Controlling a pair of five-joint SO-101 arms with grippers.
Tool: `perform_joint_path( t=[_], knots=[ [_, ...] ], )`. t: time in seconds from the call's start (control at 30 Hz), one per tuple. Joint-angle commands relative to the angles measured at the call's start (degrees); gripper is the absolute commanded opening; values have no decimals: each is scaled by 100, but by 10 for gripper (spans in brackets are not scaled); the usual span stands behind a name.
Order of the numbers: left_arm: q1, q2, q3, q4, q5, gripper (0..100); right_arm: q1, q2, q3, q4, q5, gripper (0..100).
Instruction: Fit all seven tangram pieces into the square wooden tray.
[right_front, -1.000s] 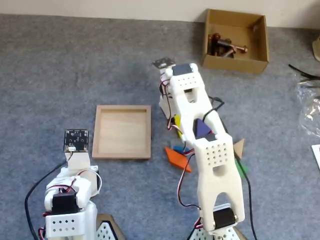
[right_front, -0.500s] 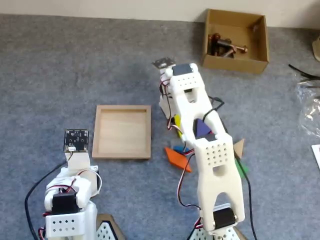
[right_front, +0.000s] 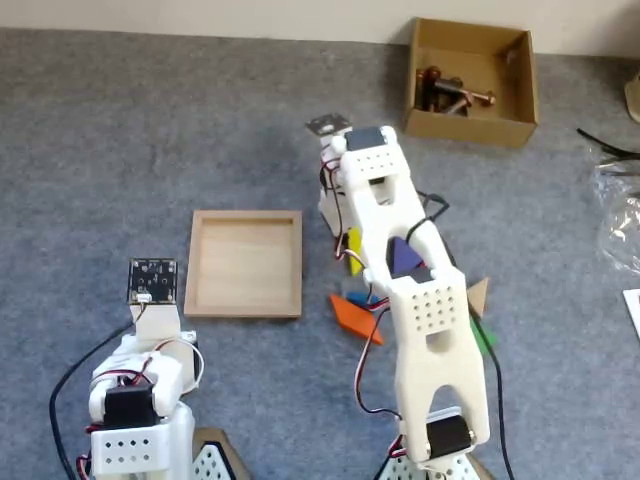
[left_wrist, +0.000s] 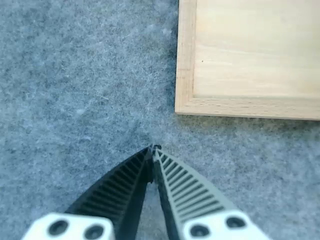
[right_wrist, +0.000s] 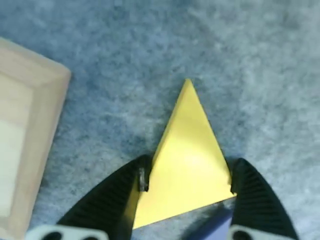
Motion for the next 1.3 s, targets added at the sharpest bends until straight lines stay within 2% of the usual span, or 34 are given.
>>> perform_joint_path(
  t=[0.0,0.2,0.37,0.77,1.07,1.27],
  knots=[
    [-48,40,119,44,18,5,75,-84,-321,-31,-264,231],
    [-48,40,119,44,18,5,101,-145,-365,48,-343,232],
    [-48,40,119,44,18,5,101,-136,-374,251,-1160,269],
    [-48,40,119,44,18,5,215,-101,-347,541,-1741,285],
    [-48,40,119,44,18,5,233,-101,-330,778,-1996,286],
    [-48,40,119,44,18,5,224,-92,-356,716,-1837,286]
  ],
)
